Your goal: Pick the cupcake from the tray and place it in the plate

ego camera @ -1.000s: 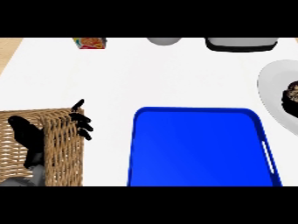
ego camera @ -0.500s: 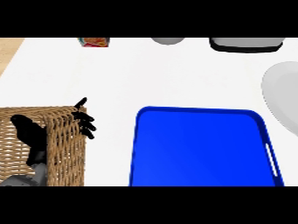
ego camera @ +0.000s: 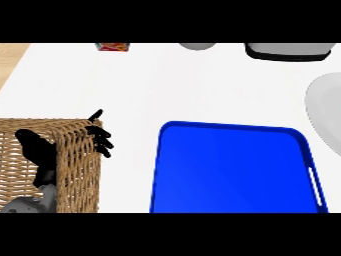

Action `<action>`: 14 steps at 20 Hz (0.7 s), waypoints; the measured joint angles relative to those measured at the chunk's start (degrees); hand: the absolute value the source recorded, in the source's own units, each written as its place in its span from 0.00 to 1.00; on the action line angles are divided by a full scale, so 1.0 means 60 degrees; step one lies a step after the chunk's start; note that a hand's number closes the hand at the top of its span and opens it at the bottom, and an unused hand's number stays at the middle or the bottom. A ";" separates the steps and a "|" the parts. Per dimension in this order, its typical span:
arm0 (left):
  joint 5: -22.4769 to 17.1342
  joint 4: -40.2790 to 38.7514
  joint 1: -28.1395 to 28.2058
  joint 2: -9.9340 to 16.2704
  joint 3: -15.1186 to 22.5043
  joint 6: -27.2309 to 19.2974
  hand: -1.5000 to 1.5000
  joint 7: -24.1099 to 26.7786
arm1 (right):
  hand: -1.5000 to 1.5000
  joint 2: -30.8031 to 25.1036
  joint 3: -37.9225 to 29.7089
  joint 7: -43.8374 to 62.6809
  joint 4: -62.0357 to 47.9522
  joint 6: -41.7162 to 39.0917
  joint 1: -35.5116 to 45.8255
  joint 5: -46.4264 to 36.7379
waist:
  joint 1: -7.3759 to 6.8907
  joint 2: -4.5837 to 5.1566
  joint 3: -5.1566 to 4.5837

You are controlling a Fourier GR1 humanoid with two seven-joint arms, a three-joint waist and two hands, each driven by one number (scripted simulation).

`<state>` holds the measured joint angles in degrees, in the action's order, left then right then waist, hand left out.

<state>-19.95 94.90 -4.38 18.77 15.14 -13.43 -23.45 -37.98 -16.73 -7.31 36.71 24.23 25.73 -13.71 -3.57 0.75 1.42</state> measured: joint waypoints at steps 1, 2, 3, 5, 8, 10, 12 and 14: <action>-0.0047 -0.0046 -0.0014 0.0000 -0.0025 0.0041 0.50 -0.0025 | 0.00 0.0034 -0.0097 -0.0293 -0.0240 -0.0161 0.0130 0.0123 | 0.0009 0.0000 0.0003; 0.0021 -0.0028 -0.0019 -0.0010 0.0009 -0.0014 0.50 -0.0053 | 0.00 0.0075 -0.0230 -0.0634 -0.0450 -0.0294 0.0254 0.0274 | 0.0012 -0.0001 0.0007; 0.0003 -0.0041 -0.0014 -0.0013 -0.0004 0.0015 0.50 -0.0054 | 0.00 0.0113 -0.0384 -0.0956 -0.0619 -0.0401 0.0367 0.0437 | 0.0019 -0.0001 0.0012; 0.0029 -0.0004 0.0019 -0.0019 -0.0022 -0.0023 0.50 -0.0089 | 0.00 0.0142 -0.0792 -0.1644 -0.0865 -0.0607 0.0579 0.0850 | 0.0047 -0.0009 0.0011; 0.0038 0.0040 0.0102 -0.0026 -0.0074 -0.0017 0.50 -0.0089 | 0.00 0.0092 -0.1524 -0.2604 -0.1217 -0.0908 0.0726 0.1537 | 0.0115 -0.0024 0.0013; 0.0084 0.0041 0.0118 -0.0038 -0.0080 -0.0033 0.50 -0.0114 | 0.00 0.0048 -0.1954 -0.3101 -0.1522 -0.1044 0.0865 0.1908 | 0.0144 -0.0036 0.0010; 0.0068 0.0006 0.0145 -0.0040 -0.0111 -0.0011 0.50 -0.0107 | 0.00 -0.0106 -0.2314 -0.3441 -0.1881 -0.1364 0.0910 0.2224 | 0.0185 -0.0058 0.0013; 0.0012 0.0009 0.0199 -0.0035 -0.0167 0.0050 0.50 -0.0072 | 0.00 -0.0301 -0.2620 -0.3690 -0.2213 -0.1861 0.0906 0.2522 | 0.0224 -0.0082 0.0013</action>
<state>-19.88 94.95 -3.18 18.56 14.14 -13.13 -23.88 -39.79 -32.44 -29.45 23.43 13.06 31.16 1.42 -2.23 0.26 1.50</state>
